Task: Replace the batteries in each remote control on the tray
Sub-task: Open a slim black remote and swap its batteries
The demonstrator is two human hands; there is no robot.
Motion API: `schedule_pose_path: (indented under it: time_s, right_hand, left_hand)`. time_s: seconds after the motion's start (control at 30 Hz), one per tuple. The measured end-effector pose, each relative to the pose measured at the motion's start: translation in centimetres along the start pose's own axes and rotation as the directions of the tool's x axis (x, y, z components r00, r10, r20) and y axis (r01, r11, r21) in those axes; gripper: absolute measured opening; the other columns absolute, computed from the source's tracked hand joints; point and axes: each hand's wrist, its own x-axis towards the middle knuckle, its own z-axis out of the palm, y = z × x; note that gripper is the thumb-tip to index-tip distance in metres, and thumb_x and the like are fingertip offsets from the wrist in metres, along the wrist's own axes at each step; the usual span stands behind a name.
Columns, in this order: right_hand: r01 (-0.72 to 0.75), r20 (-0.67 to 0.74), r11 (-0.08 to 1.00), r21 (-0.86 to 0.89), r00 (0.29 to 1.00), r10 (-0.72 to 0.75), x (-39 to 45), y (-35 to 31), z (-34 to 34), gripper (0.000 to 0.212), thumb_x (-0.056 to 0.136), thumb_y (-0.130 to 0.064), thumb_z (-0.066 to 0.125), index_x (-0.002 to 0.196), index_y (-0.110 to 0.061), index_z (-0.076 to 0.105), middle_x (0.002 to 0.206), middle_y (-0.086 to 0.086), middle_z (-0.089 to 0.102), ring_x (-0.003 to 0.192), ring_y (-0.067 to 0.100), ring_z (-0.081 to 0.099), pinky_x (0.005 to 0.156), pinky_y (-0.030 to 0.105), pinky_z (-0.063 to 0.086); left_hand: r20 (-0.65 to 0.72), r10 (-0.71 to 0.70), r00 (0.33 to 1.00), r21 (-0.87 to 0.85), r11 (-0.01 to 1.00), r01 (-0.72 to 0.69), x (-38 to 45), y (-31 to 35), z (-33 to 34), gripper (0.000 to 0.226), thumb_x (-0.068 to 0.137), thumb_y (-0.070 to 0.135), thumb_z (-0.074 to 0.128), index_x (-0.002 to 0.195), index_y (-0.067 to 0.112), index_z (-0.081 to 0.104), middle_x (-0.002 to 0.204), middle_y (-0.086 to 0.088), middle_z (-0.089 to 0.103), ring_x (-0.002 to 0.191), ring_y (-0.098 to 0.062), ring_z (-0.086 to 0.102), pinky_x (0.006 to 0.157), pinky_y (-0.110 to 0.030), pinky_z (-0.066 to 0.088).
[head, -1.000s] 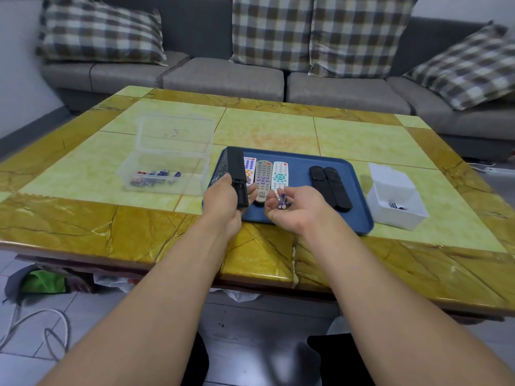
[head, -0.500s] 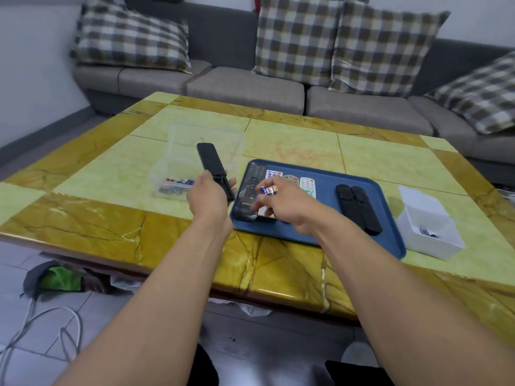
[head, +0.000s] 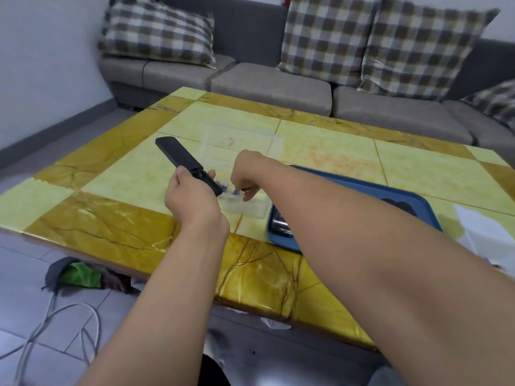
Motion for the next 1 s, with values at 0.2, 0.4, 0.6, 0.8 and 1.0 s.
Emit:
schedule_pose_path:
  time_s: [0.2, 0.4, 0.6, 0.8, 1.0]
  right_hand:
    - [-0.022, -0.160, 0.980, -0.198, 0.987, -0.011, 1.4, -0.2, 2.0, 0.026, 0.094, -0.008, 0.047, 0.068, -0.010, 0.042, 0.073, 0.004, 0.042, 0.062, 0.018, 0.044, 0.054, 0.027, 0.038]
    - [-0.042, -0.216, 0.993, -0.112, 0.976, 0.016, 1.9, 0.4, 3.0, 0.024, 0.090, -0.004, 0.053, 0.071, -0.012, 0.040, 0.080, 0.005, 0.044, 0.078, 0.023, 0.052, 0.053, 0.027, 0.039]
    - [-0.083, -0.225, 0.994, -0.069, 0.972, 0.065, 2.1, 1.3, 3.4, 0.027, 0.088, -0.011, 0.063, 0.071, -0.012, 0.043, 0.076, 0.004, 0.047, 0.069, 0.020, 0.053, 0.044, 0.026, 0.034]
    - [-0.073, -0.269, 0.997, -0.012, 0.961, 0.067, 1.8, 2.0, 2.7, 0.027, 0.090, -0.003, 0.053, 0.069, -0.011, 0.038, 0.077, 0.004, 0.043, 0.062, 0.016, 0.044, 0.044, 0.024, 0.029]
    - [0.110, -0.478, 0.986, 0.129, 0.877, -0.036, -0.5, 4.6, -0.2, 0.022, 0.084, -0.005, 0.052, 0.088, -0.011, 0.073, 0.098, 0.004, 0.071, 0.087, 0.021, 0.064, 0.071, 0.026, 0.054]
  left_hand:
    - [0.007, 0.012, 1.000, -0.011, 1.000, -0.012, 0.1, 0.5, -0.1, 0.027, 0.106, 0.023, 0.044, 0.117, 0.011, 0.065, 0.093, -0.003, 0.070, 0.066, -0.009, 0.071, 0.059, -0.024, 0.055]
    - [0.015, 0.005, 1.000, 0.010, 1.000, -0.005, -0.1, 0.7, -0.3, 0.022, 0.106, 0.022, 0.044, 0.109, 0.017, 0.065, 0.085, 0.001, 0.068, 0.063, -0.008, 0.070, 0.055, -0.022, 0.052]
    - [0.040, -0.001, 0.999, 0.011, 1.000, 0.001, -0.4, 0.5, -0.4, 0.024, 0.106, 0.023, 0.044, 0.114, 0.015, 0.066, 0.091, 0.000, 0.070, 0.065, -0.009, 0.071, 0.065, -0.026, 0.056]
    - [0.054, -0.005, 0.999, 0.025, 1.000, 0.003, -0.9, 0.4, -0.2, 0.020, 0.105, 0.022, 0.045, 0.098, 0.022, 0.064, 0.090, 0.000, 0.070, 0.062, -0.008, 0.071, 0.069, -0.029, 0.057]
    - [0.118, -0.082, 0.990, 0.070, 0.995, 0.074, -2.9, -0.8, 0.8, 0.022, 0.105, 0.015, 0.042, 0.091, 0.024, 0.058, 0.094, -0.003, 0.071, 0.068, -0.014, 0.072, 0.078, -0.035, 0.059]
